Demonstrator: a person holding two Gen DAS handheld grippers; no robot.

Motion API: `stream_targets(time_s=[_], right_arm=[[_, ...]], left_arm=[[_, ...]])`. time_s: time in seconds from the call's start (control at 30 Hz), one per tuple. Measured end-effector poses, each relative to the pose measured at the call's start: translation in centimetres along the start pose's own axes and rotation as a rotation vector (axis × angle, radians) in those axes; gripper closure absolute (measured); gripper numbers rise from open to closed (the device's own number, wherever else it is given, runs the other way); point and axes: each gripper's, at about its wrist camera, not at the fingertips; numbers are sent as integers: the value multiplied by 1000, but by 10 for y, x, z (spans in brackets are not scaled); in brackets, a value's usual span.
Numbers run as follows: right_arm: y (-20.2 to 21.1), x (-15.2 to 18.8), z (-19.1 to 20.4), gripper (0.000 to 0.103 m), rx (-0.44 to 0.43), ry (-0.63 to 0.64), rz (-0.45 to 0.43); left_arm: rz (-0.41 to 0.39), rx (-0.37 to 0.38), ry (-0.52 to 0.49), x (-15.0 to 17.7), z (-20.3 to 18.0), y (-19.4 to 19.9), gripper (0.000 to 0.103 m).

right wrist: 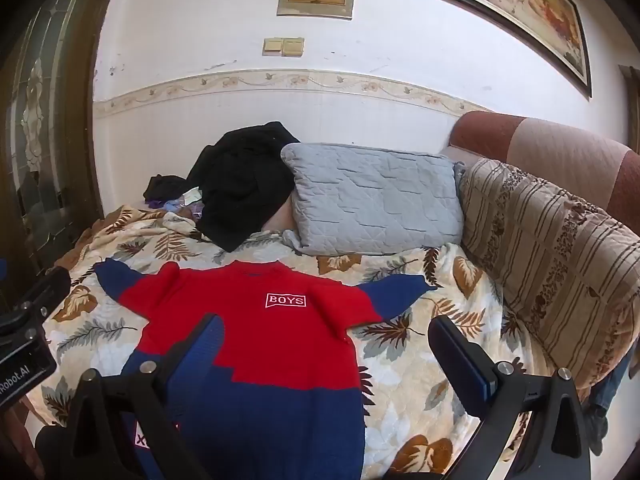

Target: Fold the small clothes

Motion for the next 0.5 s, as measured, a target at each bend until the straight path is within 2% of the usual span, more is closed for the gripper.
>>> stream_targets(time_s=[0.5], right_arm=[[-10, 2, -6, 0, 2, -7, 4]], left_arm=[[4, 18, 7, 3, 8, -8, 0]])
Point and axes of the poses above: each gripper's, at about its wrist camera, not at the fingertips, and y roughly against the way its jaws point, z to its left, x to its underside, and after that the axes turned 12 degrees about -x, right-handed
